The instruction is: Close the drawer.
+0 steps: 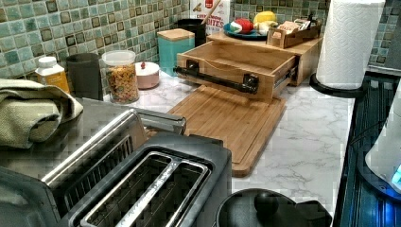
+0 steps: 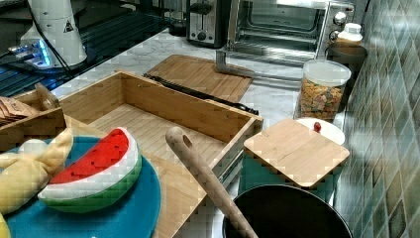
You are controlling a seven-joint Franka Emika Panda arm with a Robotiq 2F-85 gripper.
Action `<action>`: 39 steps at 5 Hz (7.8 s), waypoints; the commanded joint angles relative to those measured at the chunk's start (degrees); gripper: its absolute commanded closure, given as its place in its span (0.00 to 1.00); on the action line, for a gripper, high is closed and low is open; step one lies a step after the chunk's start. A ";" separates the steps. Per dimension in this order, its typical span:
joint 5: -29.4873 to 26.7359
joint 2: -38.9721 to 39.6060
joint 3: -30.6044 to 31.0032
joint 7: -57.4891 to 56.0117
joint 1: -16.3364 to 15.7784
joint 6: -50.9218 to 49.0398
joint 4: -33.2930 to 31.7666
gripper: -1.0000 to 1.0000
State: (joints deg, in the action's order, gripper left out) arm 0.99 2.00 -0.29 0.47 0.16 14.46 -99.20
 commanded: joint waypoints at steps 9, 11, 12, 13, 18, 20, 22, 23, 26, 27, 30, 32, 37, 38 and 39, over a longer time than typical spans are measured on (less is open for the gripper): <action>0.15 8.28 -2.32 -30.80 3.72 17.09 -13.68 1.00; -0.19 8.85 -2.23 -29.98 2.61 24.91 -19.24 1.00; 0.66 10.54 -2.44 -31.96 3.18 24.67 -18.56 1.00; 2.51 11.88 -3.27 -35.74 4.49 28.53 -19.48 1.00; 1.67 15.24 -7.08 -43.82 5.87 33.17 -18.65 1.00; 5.82 16.01 -10.88 -51.37 9.94 31.15 -15.18 1.00; 1.40 18.99 -14.76 -66.05 15.59 35.94 -12.00 1.00; 0.22 19.91 -15.71 -68.30 18.62 32.89 -9.39 1.00; -1.73 19.48 -17.99 -69.95 24.64 40.02 -10.48 1.00; -1.89 19.47 -19.48 -68.82 24.09 39.05 -10.59 1.00; -5.82 18.18 -16.65 -72.13 25.94 31.87 -9.70 1.00; -5.75 18.16 -16.52 -72.08 26.07 31.90 -9.71 1.00; -5.74 18.16 -16.51 -72.07 26.08 31.88 -9.70 1.00; -5.74 18.16 -16.50 -72.07 26.08 31.88 -9.71 1.00; -5.76 18.16 -16.54 -72.09 26.06 31.89 -9.71 1.00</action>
